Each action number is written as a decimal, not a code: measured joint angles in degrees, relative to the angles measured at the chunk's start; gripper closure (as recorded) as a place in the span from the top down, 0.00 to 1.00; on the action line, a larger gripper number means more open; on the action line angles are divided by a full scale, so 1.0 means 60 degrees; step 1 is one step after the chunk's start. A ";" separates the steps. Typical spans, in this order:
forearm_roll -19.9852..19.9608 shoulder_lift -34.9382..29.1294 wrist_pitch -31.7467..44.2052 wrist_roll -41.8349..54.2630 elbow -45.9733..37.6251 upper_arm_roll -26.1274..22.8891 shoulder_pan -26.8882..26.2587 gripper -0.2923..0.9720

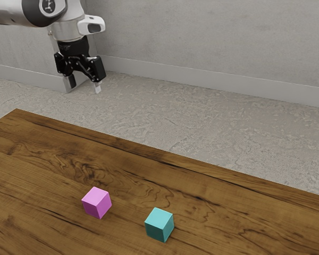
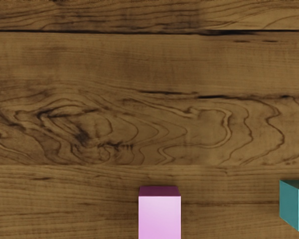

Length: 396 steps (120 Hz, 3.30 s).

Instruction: Pick up the blue block with one arm, and put the blue block on the pink block with one arm

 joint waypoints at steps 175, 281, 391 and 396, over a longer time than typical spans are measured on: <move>-0.1060 -0.1795 0.5737 -0.1096 -0.7850 -0.2914 -0.1840 0.77; -0.0375 0.1085 0.7940 -0.3228 -0.7060 -0.2916 -0.1479 0.77; -0.0043 0.2287 0.8217 -0.3928 -0.6383 -0.2900 -0.1404 0.62; -0.0034 0.2286 0.8215 -0.3946 -0.6398 -0.2900 -0.1404 0.62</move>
